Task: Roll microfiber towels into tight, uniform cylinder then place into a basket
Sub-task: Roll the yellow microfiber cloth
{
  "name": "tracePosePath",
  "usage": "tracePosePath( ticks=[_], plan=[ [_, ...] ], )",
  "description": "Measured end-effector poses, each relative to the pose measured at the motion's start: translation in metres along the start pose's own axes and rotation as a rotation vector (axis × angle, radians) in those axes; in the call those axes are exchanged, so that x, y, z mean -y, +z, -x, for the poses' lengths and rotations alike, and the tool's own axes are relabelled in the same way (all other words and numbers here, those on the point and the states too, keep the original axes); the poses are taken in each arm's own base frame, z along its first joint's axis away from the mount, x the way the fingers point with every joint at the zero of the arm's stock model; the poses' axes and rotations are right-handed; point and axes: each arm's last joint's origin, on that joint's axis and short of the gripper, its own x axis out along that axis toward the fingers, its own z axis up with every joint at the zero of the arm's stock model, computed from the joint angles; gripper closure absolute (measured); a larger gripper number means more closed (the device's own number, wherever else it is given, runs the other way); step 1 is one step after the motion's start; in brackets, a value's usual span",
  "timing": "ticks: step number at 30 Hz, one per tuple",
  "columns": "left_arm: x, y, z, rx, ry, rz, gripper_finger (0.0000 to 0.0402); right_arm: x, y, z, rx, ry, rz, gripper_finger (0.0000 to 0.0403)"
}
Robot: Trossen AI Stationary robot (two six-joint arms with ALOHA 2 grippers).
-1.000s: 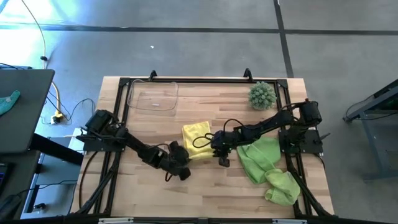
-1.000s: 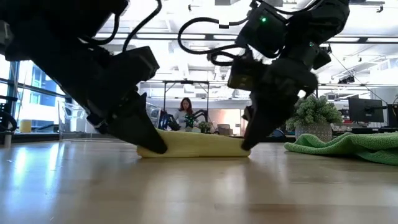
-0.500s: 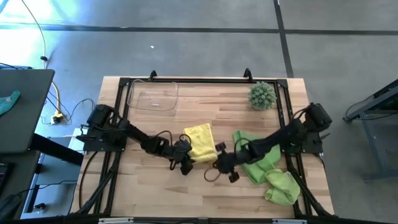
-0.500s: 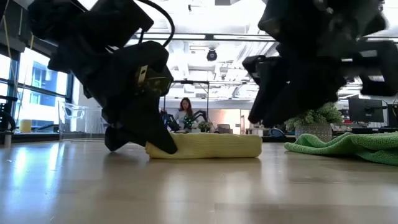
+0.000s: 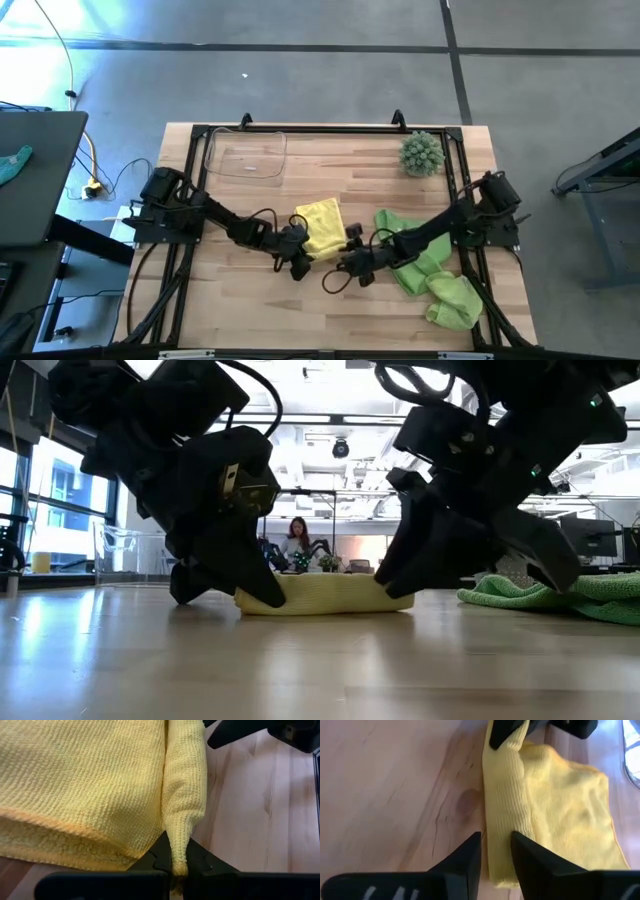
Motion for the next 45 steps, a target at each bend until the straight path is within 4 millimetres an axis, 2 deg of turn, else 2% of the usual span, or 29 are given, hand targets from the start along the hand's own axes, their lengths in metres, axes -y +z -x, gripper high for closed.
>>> tracePosePath(
  ticks=[10,14,18,26,30,36,41,45],
  plan=[
    [0.0,0.0,0.0,0.003,0.001,0.001,0.0396,0.014,-0.005,-0.006,-0.022,0.03,-0.124,0.0215],
    [0.0,0.001,0.0,0.008,-0.003,0.001,0.0396,0.022,-0.008,-0.01,-0.026,0.069,-0.153,0.0211],
    [0.001,0.002,0.0,0.011,-0.006,0.002,0.0395,0.03,-0.012,-0.014,-0.036,0.15,-0.259,0.021],
    [0.003,0.004,0.003,0.018,-0.013,0.007,0.0364,0.033,-0.023,-0.028,-0.097,0.194,-0.355,0.021],
    [0.006,0.006,0.009,0.011,-0.03,-0.022,0.0337,0.034,-0.027,-0.029,-0.131,0.2,-0.395,0.0225],
    [0.006,0.008,0.02,-0.019,-0.002,-0.135,0.0288,0.034,-0.028,-0.029,-0.143,0.216,-0.441,0.028],
    [0.003,0.007,0.036,-0.089,0.067,-0.225,0.0256,0.035,-0.028,-0.03,-0.149,0.22,-0.485,0.0329],
    [0.01,0.008,0.054,-0.105,0.063,-0.3,0.0243,0.034,-0.028,-0.029,-0.153,0.24,-0.529,0.0362]
  ],
)
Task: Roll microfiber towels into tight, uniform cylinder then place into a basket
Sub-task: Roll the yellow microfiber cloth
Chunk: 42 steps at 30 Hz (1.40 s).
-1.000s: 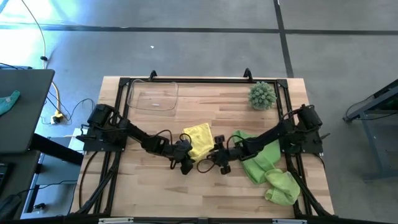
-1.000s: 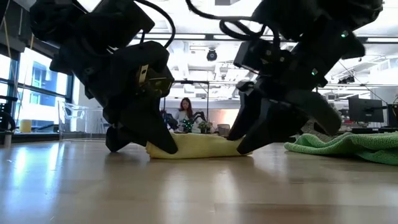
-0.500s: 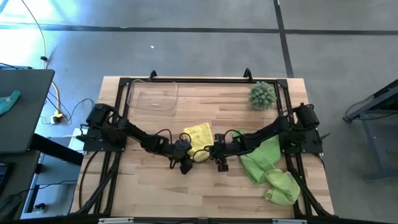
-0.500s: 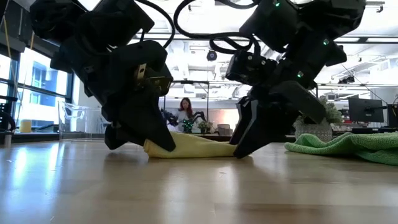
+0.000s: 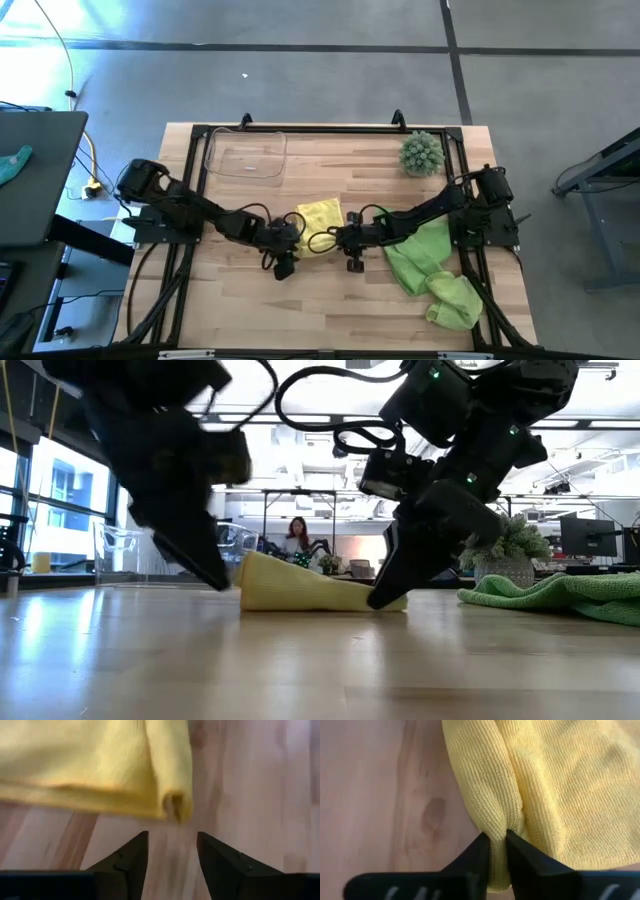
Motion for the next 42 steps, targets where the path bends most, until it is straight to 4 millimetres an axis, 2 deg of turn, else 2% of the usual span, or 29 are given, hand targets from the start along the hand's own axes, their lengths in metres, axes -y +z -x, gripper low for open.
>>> tracePosePath(
  ticks=[5,9,11,17,24,30,35,42],
  plan=[
    [0.015,0.006,0.025,0.123,-0.009,-0.119,0.0241,0.001,0.001,0.0,-0.007,0.052,-0.059,0.0383],
    [0.032,0.007,0.028,0.267,0.019,-0.274,0.0241,0.006,0.002,0.0,-0.019,0.116,-0.121,0.0385],
    [0.038,0.008,0.023,0.32,0.03,-0.31,0.0241,0.009,0.003,0.0,-0.024,0.137,-0.159,0.0385],
    [0.038,-0.001,0.0,0.32,0.086,-0.326,0.0235,0.019,0.004,-0.001,-0.036,0.188,-0.253,0.0386],
    [0.036,-0.011,-0.028,0.295,0.137,-0.408,0.0222,0.022,0.005,-0.001,-0.032,0.204,-0.262,0.0386],
    [0.03,-0.019,-0.042,0.261,0.194,-0.427,0.0222,0.022,0.005,-0.002,-0.028,0.203,-0.261,0.0386],
    [0.026,-0.022,-0.049,0.263,0.226,-0.379,0.0222,0.022,0.005,-0.002,-0.026,0.2,-0.258,0.0386],
    [0.019,-0.018,-0.051,0.275,0.237,-0.215,0.0228,0.021,0.005,-0.002,-0.022,0.222,-0.222,0.0386]
  ],
)
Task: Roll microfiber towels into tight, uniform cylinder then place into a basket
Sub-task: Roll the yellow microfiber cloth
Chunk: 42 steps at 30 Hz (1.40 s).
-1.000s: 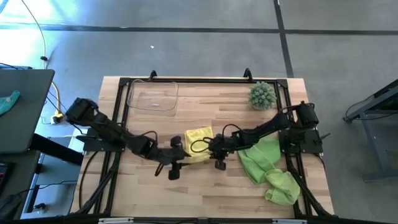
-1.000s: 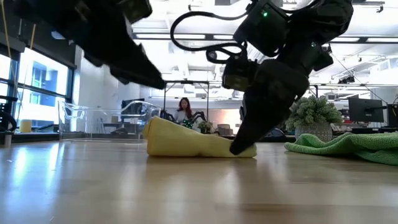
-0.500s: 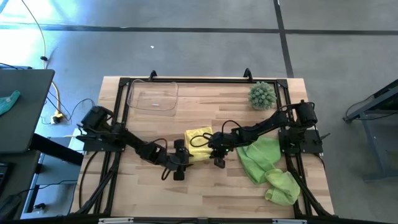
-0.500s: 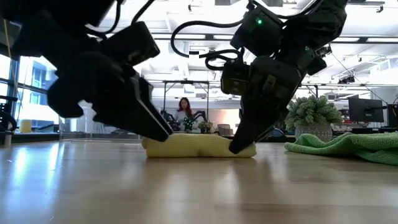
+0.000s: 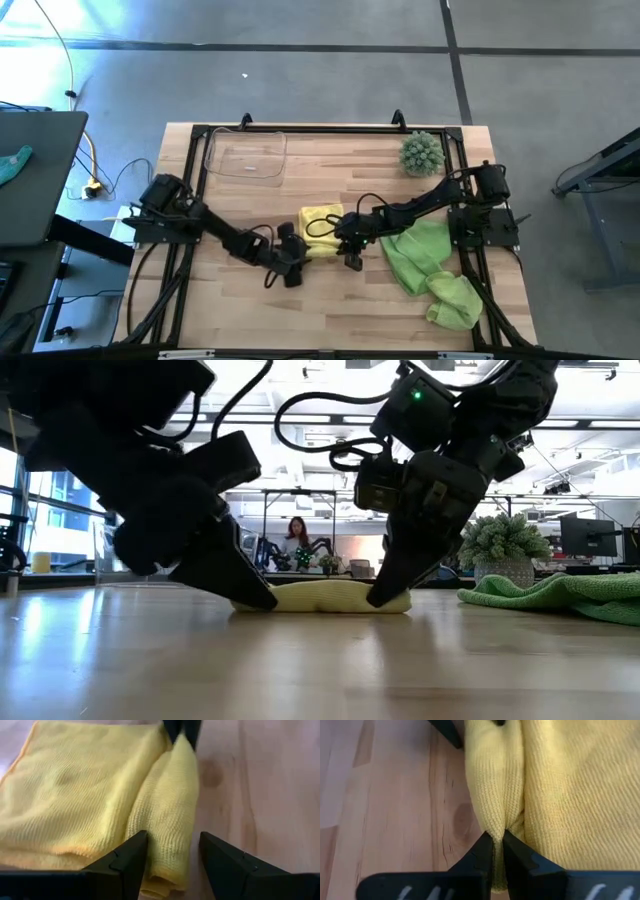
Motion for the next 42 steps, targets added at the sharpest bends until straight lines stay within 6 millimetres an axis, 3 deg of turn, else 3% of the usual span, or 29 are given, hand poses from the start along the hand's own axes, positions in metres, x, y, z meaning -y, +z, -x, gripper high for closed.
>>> tracePosePath(
  ticks=[3,12,20,26,29,33,37,42],
  plan=[
    [-0.005,0.002,-0.002,-0.024,-0.024,0.079,0.0256,0.0,0.0,0.0,0.0,0.01,0.009,0.0386],
    [-0.011,0.005,-0.008,-0.159,-0.214,0.375,0.0391,-0.001,0.0,0.0,0.001,0.023,0.055,0.0383],
    [-0.013,0.007,-0.009,-0.282,-0.401,0.502,0.0377,-0.011,0.006,0.022,0.006,0.112,0.196,0.0324],
    [-0.022,0.01,-0.012,-0.327,-0.445,0.556,0.0385,-0.044,0.004,0.045,0.049,0.13,0.466,0.031],
    [-0.028,0.012,-0.014,-0.35,-0.463,0.592,0.0384,-0.066,-0.004,0.043,0.082,0.061,0.651,0.031],
    [-0.034,0.014,-0.016,-0.365,-0.48,0.625,0.0384,-0.084,-0.02,0.029,0.092,-0.165,0.822,0.0309],
    [-0.035,0.015,-0.017,-0.369,-0.489,0.63,0.0384,-0.093,-0.026,0.021,0.155,-0.348,0.862,0.0309],
    [-0.035,0.015,-0.017,-0.368,-0.487,0.63,0.0384,-0.089,-0.028,0.008,0.159,-0.359,0.848,0.0308]
  ],
)
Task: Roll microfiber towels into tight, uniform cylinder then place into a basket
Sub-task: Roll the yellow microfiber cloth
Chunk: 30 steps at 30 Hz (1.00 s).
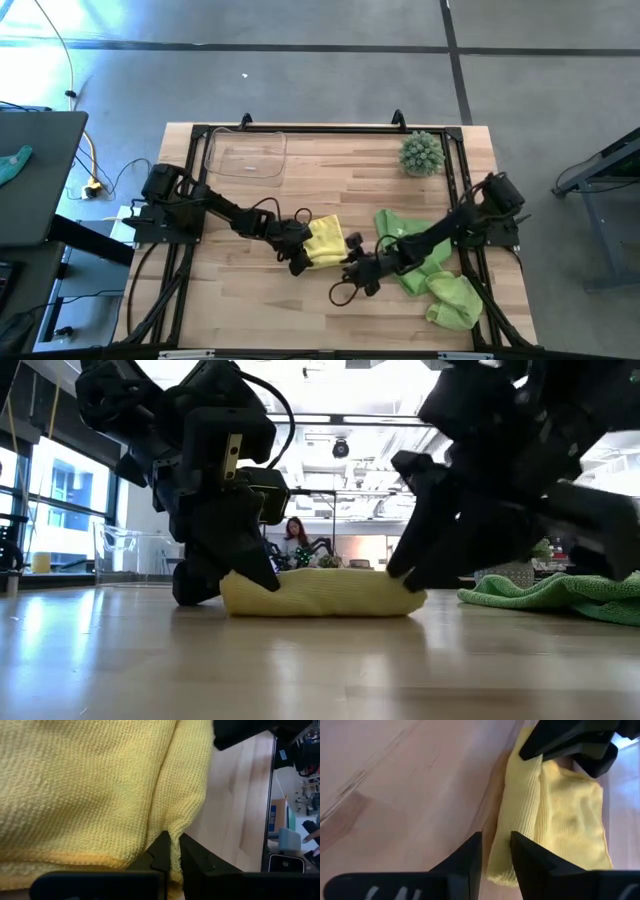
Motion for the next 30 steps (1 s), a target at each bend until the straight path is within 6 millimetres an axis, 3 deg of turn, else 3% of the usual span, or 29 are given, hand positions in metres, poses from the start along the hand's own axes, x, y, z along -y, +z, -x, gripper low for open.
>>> tracePosePath(
  ticks=[7,15,23,30],
  plan=[
    [0.0,0.0,0.0,0.006,0.003,0.004,0.0384,0.01,-0.008,-0.012,-0.03,-0.014,-0.151,0.0272],
    [0.001,0.001,0.0,0.013,0.0,-0.001,0.0368,0.018,-0.015,-0.021,-0.052,-0.003,-0.208,0.0228],
    [0.008,0.002,0.011,0.022,-0.022,-0.141,0.0321,0.033,-0.024,-0.026,-0.091,0.109,-0.436,0.0231],
    [0.009,0.0,0.022,0.006,0.046,-0.339,0.0274,0.044,-0.03,-0.029,-0.108,0.188,-0.569,0.0283]
  ],
)
